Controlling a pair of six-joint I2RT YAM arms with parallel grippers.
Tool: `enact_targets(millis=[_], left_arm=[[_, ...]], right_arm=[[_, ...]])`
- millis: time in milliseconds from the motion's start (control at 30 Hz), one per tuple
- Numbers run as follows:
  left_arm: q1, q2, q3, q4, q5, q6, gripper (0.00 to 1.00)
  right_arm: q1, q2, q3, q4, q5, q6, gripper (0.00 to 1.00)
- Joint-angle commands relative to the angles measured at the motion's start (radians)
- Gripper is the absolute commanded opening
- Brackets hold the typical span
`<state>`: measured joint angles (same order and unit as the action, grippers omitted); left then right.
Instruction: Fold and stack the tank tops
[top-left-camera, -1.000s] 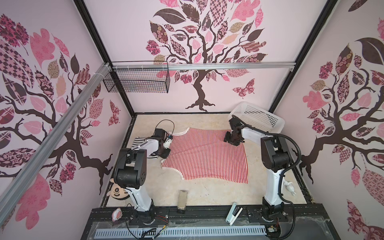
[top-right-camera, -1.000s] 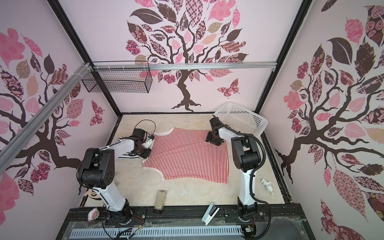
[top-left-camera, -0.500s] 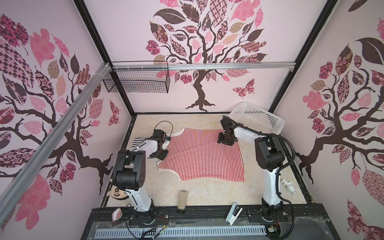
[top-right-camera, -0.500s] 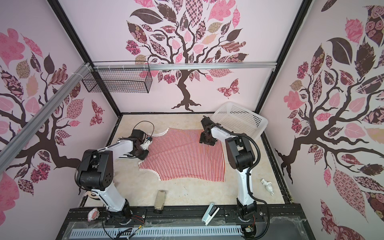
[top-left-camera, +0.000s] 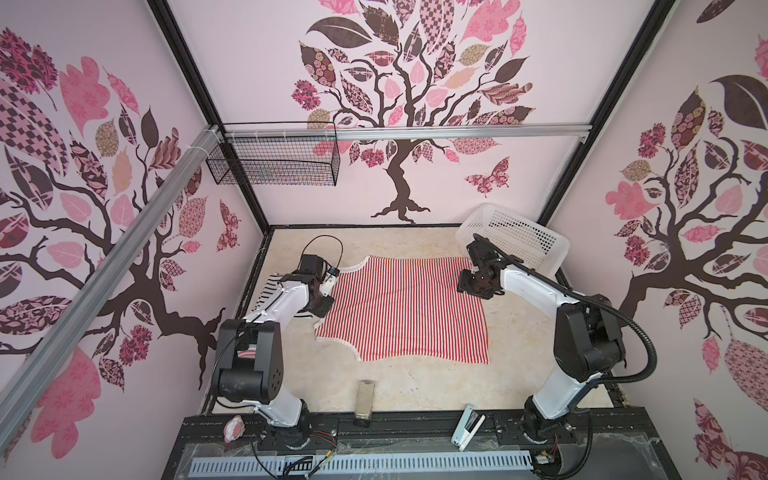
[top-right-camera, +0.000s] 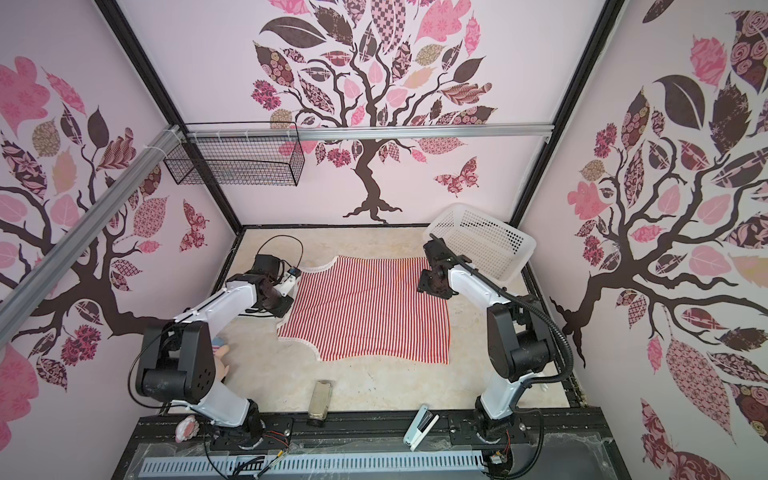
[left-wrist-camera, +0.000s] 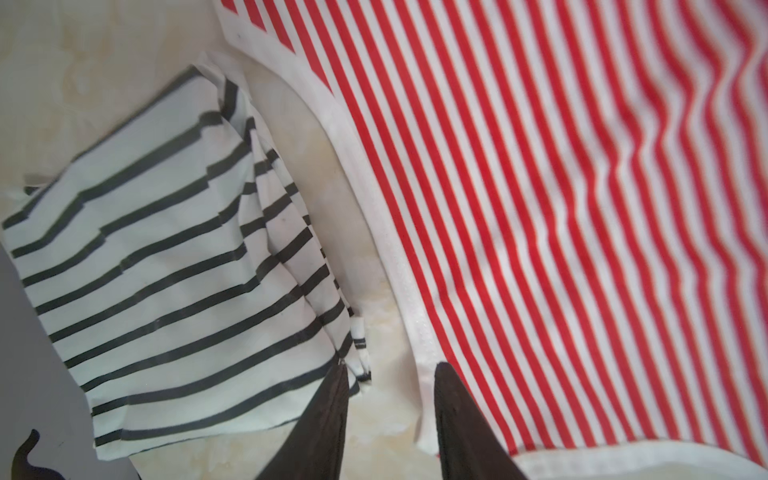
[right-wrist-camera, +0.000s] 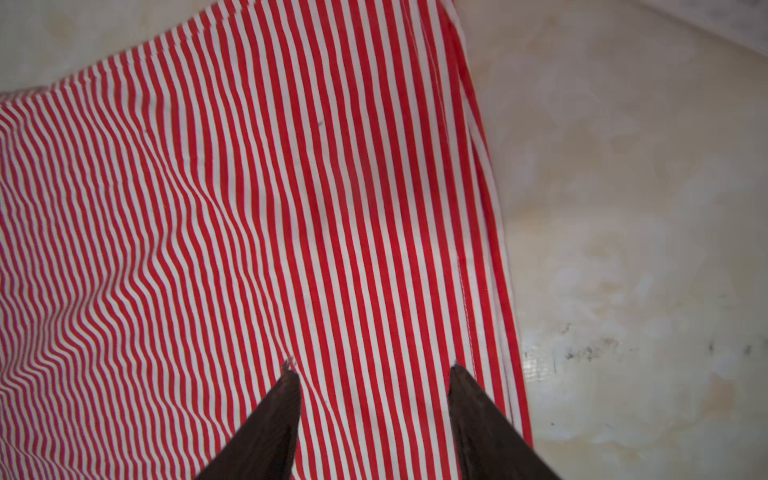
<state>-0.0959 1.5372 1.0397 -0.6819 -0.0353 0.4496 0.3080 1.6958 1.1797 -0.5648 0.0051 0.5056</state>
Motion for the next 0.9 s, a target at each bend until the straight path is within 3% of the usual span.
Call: enact_targets(millis=[0, 300, 600, 867], left_arm=[[-0.06, -0.086, 0.004, -0.053, 0.118, 0.004, 0.4], [-0.288, -0.19, -0.159, 0.013, 0.125, 0.018, 0.45], [-0.487, -0.201, -0.254, 0.043, 0.069, 0.02, 0.46], [-0.526, -0.175, -0.292, 0.091, 0.001, 0.011, 0.46]], right_arm=[[0.011, -0.098, -0.112, 0.021, -0.055, 0.034, 0.6], [0.038, -0.408, -0.44, -0.007, -0.062, 0.13, 0.66], [0.076, -0.676, -0.624, -0.093, -0.1, 0.257, 0.66], [0.078, -0.725, -0.693, -0.098, -0.125, 0.267, 0.62]])
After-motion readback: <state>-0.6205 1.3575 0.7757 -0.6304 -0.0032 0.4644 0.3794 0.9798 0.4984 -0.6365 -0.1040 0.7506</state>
